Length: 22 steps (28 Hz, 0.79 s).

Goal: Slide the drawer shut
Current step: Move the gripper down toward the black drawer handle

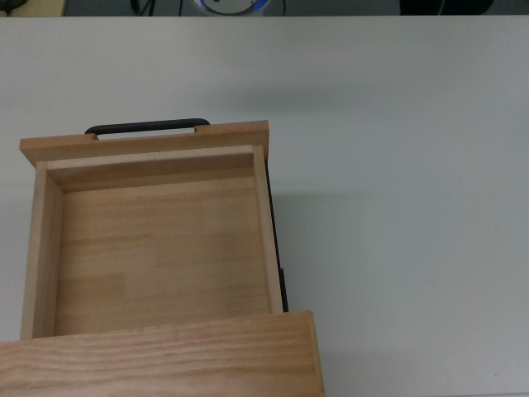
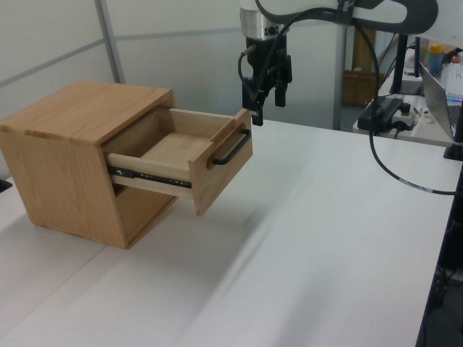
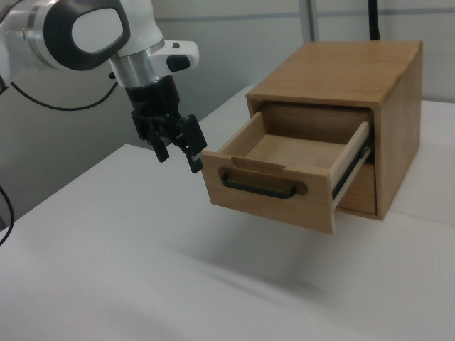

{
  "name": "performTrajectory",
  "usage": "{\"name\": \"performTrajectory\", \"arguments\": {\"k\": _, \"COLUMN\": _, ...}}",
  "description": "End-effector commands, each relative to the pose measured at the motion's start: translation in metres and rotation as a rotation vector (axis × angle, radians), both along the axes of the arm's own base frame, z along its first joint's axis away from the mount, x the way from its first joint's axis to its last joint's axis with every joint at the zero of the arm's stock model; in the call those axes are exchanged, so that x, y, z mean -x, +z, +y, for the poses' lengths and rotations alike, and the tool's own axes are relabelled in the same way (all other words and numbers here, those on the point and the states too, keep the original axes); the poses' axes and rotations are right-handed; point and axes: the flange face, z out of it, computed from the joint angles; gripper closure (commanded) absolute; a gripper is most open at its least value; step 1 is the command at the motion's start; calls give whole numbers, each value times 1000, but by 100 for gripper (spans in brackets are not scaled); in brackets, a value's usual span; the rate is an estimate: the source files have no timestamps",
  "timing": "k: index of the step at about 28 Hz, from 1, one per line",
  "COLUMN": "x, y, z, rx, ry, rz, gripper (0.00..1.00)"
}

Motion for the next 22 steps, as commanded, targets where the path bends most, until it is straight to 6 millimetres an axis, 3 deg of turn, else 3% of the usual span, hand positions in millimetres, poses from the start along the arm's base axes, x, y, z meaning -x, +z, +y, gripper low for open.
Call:
{"name": "performTrajectory", "arguments": {"k": 1, "x": 6, "y": 2, "z": 17, "rx": -4, "ry": 53, "rz": 3, "gripper": 0}}
{"name": "performTrajectory", "arguments": {"k": 2, "x": 6, "y": 1, "z": 17, "rx": -4, "ry": 55, "rz": 5, "gripper": 3}}
{"name": "performTrajectory", "arguments": {"k": 3, "x": 6, "y": 1, "z": 17, "rx": -4, "ry": 57, "rz": 5, "gripper": 14}}
{"name": "performTrajectory", "arguments": {"k": 5, "x": 4, "y": -2, "z": 17, "rx": -4, "ry": 57, "rz": 10, "gripper": 54}}
{"name": "performTrajectory", "arguments": {"k": 6, "x": 3, "y": -3, "z": 19, "rx": -6, "ry": 63, "rz": 13, "gripper": 84}}
{"name": "performTrajectory", "arguments": {"k": 7, "x": 3, "y": -4, "z": 18, "rx": -4, "ry": 60, "rz": 14, "gripper": 99}}
{"name": "performTrajectory", "arguments": {"k": 15, "x": 0, "y": -12, "z": 20, "rx": -2, "ry": 81, "rz": 30, "gripper": 100}}
{"name": "performTrajectory", "arguments": {"k": 22, "x": -23, "y": -49, "z": 15, "rx": 7, "ry": 67, "rz": 91, "gripper": 100}}
